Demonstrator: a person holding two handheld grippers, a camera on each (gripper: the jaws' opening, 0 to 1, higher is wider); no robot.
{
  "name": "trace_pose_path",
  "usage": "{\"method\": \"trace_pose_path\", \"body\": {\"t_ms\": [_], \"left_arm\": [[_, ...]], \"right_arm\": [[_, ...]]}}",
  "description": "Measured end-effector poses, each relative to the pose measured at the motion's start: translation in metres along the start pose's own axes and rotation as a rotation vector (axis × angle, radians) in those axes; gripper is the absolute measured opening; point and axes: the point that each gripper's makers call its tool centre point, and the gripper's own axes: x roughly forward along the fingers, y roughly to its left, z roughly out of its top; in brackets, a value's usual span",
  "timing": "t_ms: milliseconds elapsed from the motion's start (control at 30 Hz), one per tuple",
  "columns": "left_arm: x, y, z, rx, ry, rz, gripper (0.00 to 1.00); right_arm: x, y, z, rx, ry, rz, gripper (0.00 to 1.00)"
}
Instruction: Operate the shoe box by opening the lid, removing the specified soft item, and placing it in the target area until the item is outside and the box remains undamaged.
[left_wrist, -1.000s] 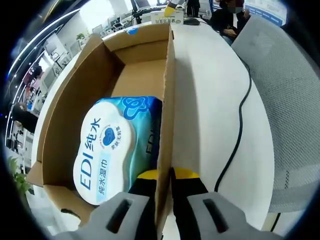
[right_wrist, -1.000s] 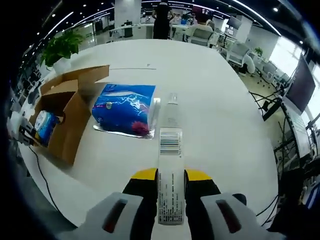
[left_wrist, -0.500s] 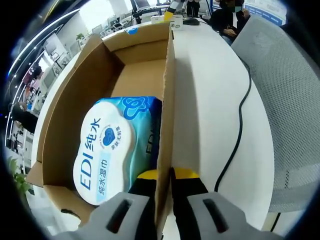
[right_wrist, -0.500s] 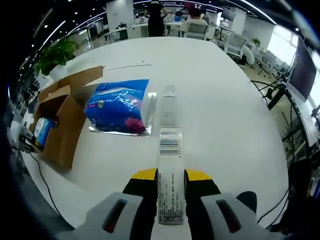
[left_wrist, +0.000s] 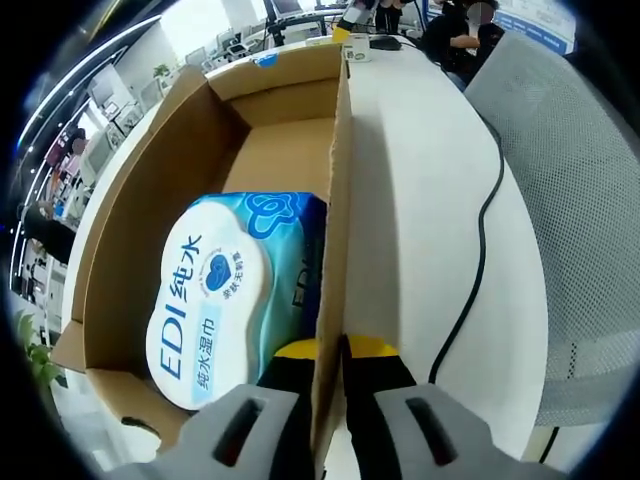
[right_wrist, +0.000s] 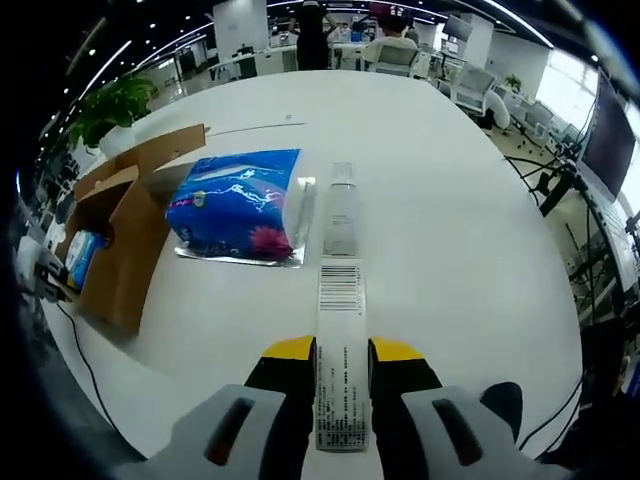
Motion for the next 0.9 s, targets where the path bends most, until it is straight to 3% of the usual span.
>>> {"method": "trace_pose_path", "body": {"t_ms": [733,767,833,900], "left_arm": [[0.0,0.0,-0.0005,-0.001,-0.001,0.0,0.04],[0.0,-0.0002,-0.0005,0.002,-0.002,0.0,0.04],[-0.0002,-0.0004,-0.0005,0.0,-0.002,0.0,0.04],[-0.0001,-0.0003,-0.0005,-0.001,-0.001,0.0,0.04]], "right_arm": [[0.0023,0.0002,0.0011,0.016,0.038,-0.007,0.17],[0.0026,-0.0013,-0.0001,0.009,0.045,-0.013,0.18],[0.0016,-0.0013,-0.0018,0.001,0.051,-0.016,0.32],[-0.0036,0.0031,0.003,0.017,0.011,0.008,0.4]]}}
